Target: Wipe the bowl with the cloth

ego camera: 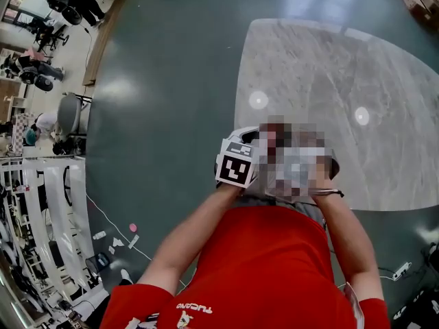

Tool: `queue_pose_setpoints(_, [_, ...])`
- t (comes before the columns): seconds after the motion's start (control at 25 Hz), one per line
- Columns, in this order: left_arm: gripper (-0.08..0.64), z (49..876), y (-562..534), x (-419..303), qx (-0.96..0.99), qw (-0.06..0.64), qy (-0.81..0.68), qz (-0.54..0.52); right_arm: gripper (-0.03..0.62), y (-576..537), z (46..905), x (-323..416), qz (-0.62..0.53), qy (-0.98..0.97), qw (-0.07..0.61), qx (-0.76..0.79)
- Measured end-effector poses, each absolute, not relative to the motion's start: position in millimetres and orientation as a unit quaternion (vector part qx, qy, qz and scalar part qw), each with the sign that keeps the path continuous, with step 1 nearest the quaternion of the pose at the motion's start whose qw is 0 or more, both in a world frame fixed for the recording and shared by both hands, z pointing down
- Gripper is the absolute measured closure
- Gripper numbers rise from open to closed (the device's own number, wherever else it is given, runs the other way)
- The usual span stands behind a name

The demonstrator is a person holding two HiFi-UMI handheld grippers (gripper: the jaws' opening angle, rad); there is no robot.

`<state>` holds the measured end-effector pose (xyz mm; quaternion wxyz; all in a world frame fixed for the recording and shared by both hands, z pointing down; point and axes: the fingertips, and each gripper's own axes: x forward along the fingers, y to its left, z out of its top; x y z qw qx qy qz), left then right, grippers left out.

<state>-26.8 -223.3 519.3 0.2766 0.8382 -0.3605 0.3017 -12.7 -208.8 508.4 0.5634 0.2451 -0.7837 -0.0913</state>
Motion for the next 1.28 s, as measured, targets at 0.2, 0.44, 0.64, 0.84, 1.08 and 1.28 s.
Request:
queue_pose_setpoints(0.2, [0.543, 522, -225, -25, 0.838, 0.283, -0.36, 0.297, 0.574, -215, 509, -1, -0.07, -0.776, 0.565, 0.272])
queue_pose_setpoints(0.44, [0.543, 523, -225, -27, 0.836, 0.294, -0.361, 0.292, 0.572, -192, 516, -19, -0.061, -0.788, 0.571, 0.223])
queue_pose_setpoints(0.64, [0.543, 525, -222, -25, 0.838, 0.294, -0.354, 0.294, 0.574, -210, 503, -3, -0.069, -0.779, 0.561, 0.271])
queue_pose_setpoints(0.84, [0.543, 529, -227, -26, 0.832, 0.3, -0.363, 0.294, 0.574, -186, 518, -6, -0.046, -0.781, 0.584, 0.217])
queue_pose_setpoints(1.08, [0.543, 534, -234, -27, 0.816, 0.328, -0.376, 0.292, 0.574, -203, 498, 2, -0.032, -0.803, 0.53, 0.269])
queue_pose_setpoints(1.28, [0.541, 540, -239, -26, 0.801, 0.348, -0.388, 0.295, 0.572, -211, 478, 25, 0.018, -0.829, 0.453, 0.327])
